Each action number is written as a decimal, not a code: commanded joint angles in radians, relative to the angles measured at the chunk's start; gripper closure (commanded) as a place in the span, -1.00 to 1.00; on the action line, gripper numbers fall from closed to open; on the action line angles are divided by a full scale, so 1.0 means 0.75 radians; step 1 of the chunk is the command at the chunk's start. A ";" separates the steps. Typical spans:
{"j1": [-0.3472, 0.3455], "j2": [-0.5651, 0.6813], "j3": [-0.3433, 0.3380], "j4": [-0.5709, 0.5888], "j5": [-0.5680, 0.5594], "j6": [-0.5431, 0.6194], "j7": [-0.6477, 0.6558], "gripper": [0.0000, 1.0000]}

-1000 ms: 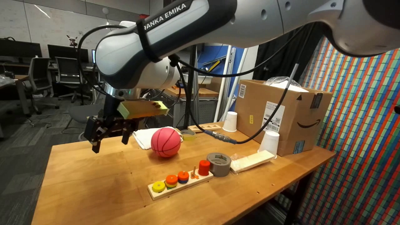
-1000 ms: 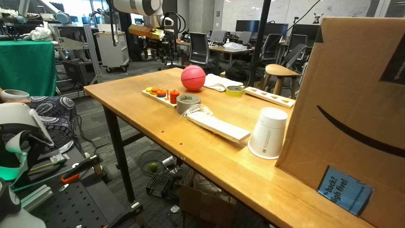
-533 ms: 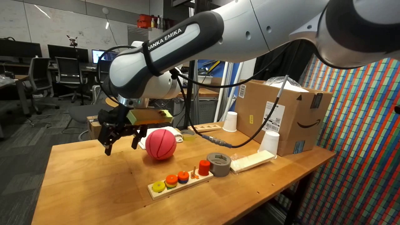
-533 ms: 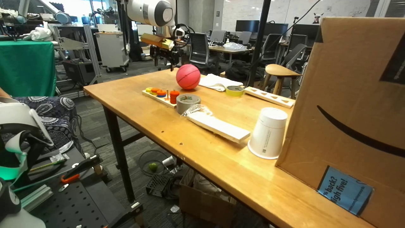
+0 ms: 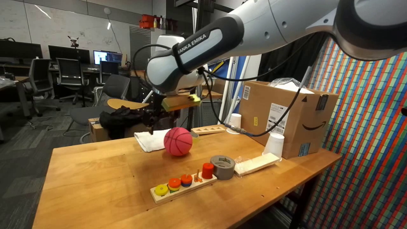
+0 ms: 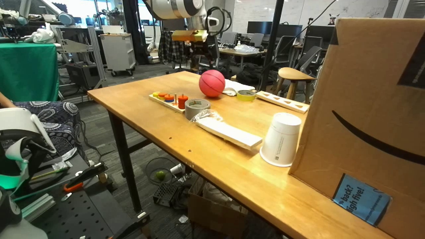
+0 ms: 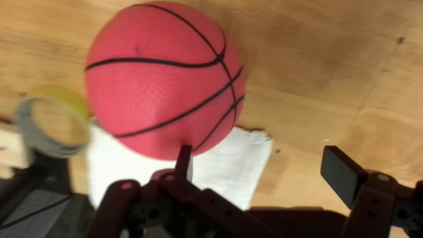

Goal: Push the ball to the right

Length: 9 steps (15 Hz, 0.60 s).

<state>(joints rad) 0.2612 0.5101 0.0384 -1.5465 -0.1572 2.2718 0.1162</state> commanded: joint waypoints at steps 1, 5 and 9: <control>0.009 -0.218 -0.117 -0.104 -0.230 -0.061 0.112 -1.00; 0.011 -0.277 -0.112 -0.118 -0.433 -0.139 0.195 -1.00; 0.016 -0.273 -0.019 -0.174 -0.391 -0.138 0.179 -1.00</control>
<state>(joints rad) 0.2642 0.3226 -0.0184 -1.6340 -0.4530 2.1686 0.2336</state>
